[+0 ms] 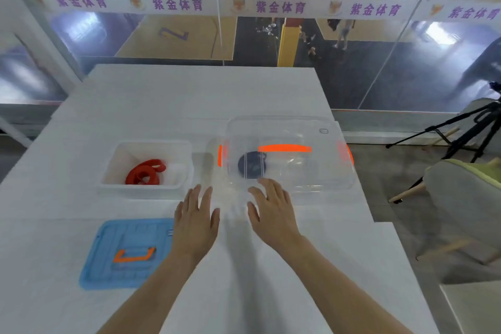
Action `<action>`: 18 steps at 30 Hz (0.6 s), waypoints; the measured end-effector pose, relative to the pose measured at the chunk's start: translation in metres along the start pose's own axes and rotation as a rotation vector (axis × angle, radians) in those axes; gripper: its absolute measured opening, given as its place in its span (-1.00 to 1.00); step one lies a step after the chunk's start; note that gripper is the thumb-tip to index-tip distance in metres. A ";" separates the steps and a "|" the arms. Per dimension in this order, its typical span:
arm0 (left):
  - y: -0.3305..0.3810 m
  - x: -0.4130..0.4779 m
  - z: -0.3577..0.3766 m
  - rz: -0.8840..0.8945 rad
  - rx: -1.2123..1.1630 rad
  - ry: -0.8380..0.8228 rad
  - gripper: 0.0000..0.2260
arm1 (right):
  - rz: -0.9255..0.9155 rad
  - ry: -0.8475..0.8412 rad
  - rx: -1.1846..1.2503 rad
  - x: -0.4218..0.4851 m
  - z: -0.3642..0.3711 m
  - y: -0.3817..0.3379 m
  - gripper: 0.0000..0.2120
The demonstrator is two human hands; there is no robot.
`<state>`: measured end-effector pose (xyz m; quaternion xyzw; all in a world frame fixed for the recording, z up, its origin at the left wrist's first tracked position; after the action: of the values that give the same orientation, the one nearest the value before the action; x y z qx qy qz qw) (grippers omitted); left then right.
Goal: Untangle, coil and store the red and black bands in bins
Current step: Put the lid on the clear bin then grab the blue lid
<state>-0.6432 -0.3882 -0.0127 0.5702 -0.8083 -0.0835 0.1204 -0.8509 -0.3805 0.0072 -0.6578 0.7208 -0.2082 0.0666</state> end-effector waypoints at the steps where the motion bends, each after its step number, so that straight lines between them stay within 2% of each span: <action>1: -0.017 -0.016 0.000 -0.018 -0.011 -0.003 -0.49 | -0.021 -0.013 0.010 -0.010 0.011 -0.019 -0.70; 7: -0.147 -0.092 -0.004 -0.156 -0.017 -0.073 -0.50 | -0.008 -0.182 -0.036 -0.061 0.097 -0.123 -0.67; 12: -0.249 -0.128 -0.001 -0.186 -0.032 -0.179 -0.48 | 0.150 -0.360 -0.098 -0.092 0.163 -0.189 -0.58; 18: -0.323 -0.144 0.016 -0.237 -0.070 -0.350 -0.46 | 0.385 -0.584 -0.143 -0.101 0.209 -0.207 -0.48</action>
<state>-0.3107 -0.3611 -0.1306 0.6335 -0.7407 -0.2231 -0.0128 -0.5707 -0.3360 -0.1192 -0.5447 0.7948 0.0558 0.2617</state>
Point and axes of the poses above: each hand's wrist, its own x-axis towards the middle knuckle, its own z-axis out of the palm, y = z × x, the point moved 3 cm from there along x, towards the middle knuckle, and after that the axes turned 14 degrees about z, right-handed, at the moved point
